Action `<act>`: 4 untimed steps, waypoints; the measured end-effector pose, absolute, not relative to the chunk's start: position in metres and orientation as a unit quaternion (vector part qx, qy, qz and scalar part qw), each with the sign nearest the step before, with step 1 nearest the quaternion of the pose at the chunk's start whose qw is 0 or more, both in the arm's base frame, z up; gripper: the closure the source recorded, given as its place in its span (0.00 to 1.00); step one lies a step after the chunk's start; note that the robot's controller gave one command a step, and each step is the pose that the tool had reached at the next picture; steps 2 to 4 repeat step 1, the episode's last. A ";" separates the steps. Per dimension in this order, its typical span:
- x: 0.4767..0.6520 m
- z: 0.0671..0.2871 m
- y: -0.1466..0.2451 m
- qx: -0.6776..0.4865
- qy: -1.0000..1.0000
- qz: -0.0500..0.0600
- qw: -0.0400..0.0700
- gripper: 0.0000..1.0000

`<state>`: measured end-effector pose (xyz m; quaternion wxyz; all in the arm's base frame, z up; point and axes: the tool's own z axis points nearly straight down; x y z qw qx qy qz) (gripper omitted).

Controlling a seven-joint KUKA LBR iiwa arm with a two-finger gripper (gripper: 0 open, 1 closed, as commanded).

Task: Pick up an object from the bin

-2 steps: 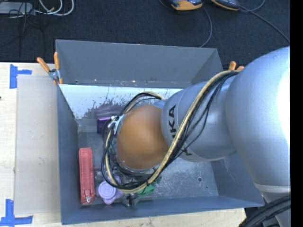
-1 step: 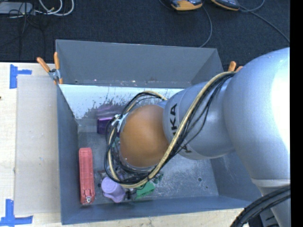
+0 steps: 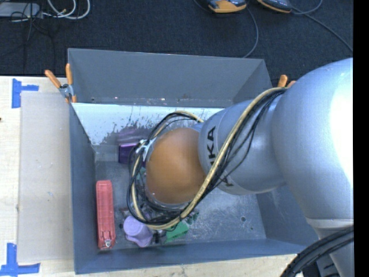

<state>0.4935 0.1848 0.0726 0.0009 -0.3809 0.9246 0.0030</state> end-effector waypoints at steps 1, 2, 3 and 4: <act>0.492 0.076 0.184 -0.381 0.925 0.003 -0.001 1.00; 0.492 0.076 0.184 -0.381 0.925 0.003 -0.001 1.00; 0.492 0.076 0.184 -0.381 0.925 0.003 -0.001 1.00; 0.492 0.076 0.184 -0.381 0.925 0.003 -0.001 1.00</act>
Offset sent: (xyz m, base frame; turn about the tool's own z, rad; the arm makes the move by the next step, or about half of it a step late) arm -0.0001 0.0002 0.0337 0.0000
